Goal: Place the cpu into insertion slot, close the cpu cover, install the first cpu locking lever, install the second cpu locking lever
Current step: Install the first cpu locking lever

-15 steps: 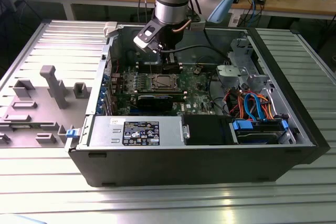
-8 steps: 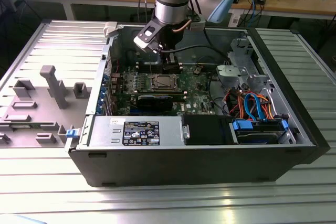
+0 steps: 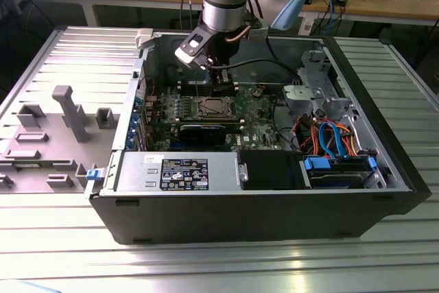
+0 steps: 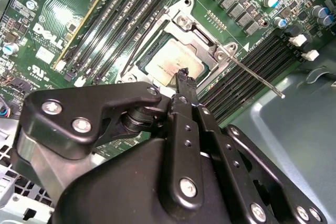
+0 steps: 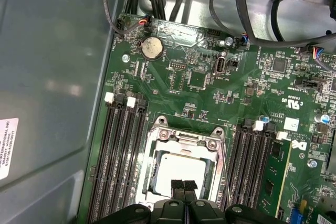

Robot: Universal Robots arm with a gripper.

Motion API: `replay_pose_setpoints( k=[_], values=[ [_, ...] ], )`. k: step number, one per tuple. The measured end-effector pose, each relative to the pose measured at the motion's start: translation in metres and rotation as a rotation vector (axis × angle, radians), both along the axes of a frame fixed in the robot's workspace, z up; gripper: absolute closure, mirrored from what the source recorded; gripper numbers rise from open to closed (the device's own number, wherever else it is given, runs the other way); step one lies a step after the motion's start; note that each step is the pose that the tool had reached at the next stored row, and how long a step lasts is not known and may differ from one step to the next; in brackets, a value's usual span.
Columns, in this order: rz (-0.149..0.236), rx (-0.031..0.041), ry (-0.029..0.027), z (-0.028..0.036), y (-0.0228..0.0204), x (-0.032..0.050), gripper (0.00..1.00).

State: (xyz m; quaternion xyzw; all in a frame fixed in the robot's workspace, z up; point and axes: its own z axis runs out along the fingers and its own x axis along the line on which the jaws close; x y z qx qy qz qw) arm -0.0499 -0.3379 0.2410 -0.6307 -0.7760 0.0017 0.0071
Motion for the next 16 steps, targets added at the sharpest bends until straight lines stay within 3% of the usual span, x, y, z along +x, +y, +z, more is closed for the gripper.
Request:
replay_pose_setpoints(
  k=[16],
  values=[
    [0.017,0.0,0.0,0.0,0.0,0.0,0.89]
  ],
)
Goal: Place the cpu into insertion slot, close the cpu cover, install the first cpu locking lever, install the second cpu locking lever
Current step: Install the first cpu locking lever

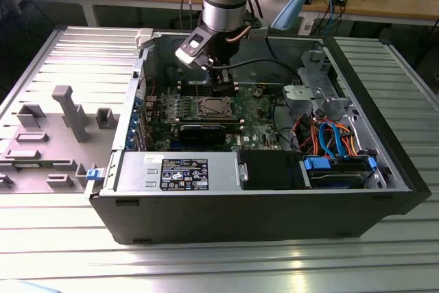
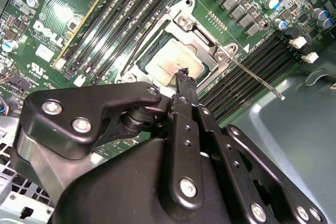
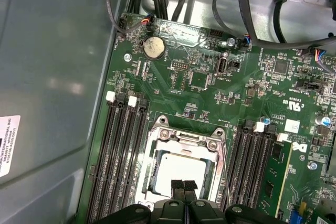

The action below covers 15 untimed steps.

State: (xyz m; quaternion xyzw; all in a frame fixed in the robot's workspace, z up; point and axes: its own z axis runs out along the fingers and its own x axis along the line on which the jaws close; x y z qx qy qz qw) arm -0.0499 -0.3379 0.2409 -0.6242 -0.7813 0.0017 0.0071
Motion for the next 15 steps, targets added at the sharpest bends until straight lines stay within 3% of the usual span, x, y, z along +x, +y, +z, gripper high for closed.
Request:
replay_pose_setpoints(
  k=[15],
  values=[
    [0.022,0.0,0.0,0.0,0.0,0.0,0.89]
  ],
)
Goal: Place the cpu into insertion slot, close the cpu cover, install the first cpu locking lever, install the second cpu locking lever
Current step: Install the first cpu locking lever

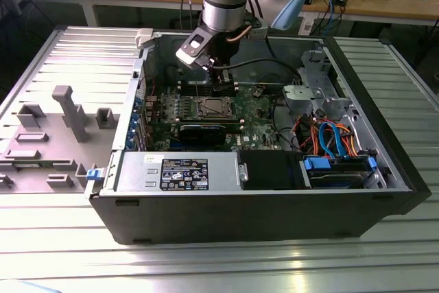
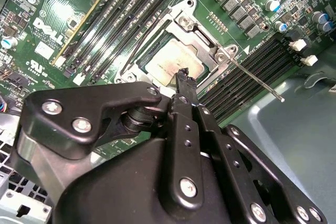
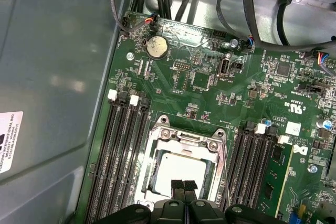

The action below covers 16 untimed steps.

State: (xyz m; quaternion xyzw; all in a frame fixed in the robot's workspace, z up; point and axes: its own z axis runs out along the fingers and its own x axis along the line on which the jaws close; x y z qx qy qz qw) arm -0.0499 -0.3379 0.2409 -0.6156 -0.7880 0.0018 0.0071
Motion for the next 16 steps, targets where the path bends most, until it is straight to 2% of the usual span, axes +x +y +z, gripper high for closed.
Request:
replay_pose_setpoints(
  k=[16],
  values=[
    [0.019,0.0,0.0,0.0,0.0,0.0,0.89]
  ],
)
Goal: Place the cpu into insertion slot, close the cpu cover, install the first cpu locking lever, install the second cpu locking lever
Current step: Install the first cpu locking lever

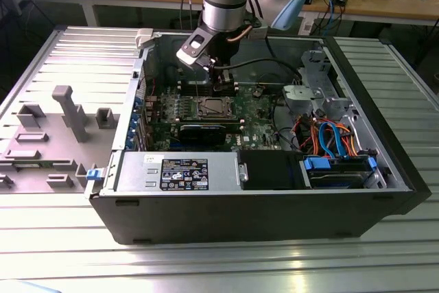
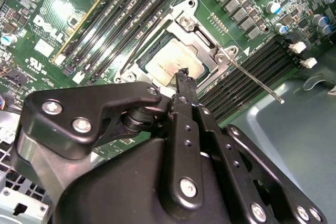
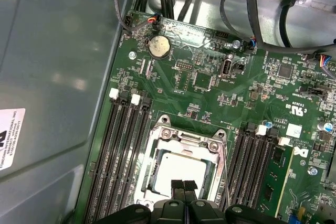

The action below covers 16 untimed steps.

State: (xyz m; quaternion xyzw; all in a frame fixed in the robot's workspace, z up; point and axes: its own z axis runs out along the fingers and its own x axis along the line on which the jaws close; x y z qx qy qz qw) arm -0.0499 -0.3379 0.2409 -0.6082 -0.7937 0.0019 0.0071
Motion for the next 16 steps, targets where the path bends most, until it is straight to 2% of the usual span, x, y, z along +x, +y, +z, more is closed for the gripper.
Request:
replay_pose_setpoints(
  k=[16],
  values=[
    [0.021,0.0,-0.0001,0.0,0.0,0.0,0.89]
  ],
)
